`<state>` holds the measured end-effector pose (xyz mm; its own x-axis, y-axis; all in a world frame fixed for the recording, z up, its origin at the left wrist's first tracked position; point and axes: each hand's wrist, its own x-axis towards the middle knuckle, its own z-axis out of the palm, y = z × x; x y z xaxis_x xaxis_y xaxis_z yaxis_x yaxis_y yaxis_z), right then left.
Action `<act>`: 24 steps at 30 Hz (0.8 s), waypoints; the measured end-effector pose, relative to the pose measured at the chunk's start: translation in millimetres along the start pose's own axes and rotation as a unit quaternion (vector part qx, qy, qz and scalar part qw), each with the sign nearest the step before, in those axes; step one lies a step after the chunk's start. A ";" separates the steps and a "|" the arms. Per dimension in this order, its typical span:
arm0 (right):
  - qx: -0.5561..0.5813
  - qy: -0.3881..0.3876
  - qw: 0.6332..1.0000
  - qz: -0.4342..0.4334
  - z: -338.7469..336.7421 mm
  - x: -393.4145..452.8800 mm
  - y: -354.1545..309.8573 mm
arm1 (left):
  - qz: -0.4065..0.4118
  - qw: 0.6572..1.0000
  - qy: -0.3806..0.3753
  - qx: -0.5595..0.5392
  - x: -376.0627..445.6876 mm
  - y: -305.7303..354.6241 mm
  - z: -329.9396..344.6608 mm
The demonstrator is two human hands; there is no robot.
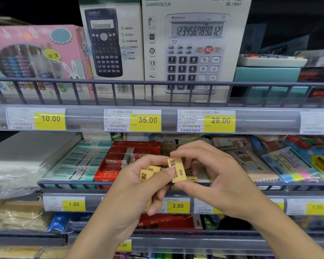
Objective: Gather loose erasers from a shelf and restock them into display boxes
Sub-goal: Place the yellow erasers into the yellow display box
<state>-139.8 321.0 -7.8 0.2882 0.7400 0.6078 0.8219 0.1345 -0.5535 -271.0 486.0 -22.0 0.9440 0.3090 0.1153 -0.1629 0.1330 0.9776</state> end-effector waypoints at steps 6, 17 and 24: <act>-0.082 0.048 0.989 0.113 -28.2 -1.7 14.2 | -0.018 0.999 0.046 -0.014 5.6 -1.0 -2.4; -0.320 -0.129 0.893 0.290 -48.2 16.0 57.7 | -0.011 0.999 0.052 -0.011 10.2 -2.2 -11.2; -0.364 -0.217 0.852 0.308 -32.5 34.3 51.1 | -0.022 0.996 0.053 -0.064 9.5 -1.6 -12.8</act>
<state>-71.9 331.8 3.3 0.6957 0.7179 -0.0246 0.7132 -0.6945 -0.0950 -265.5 500.7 -24.7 0.9163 0.3976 0.0471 -0.1643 0.2663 0.9498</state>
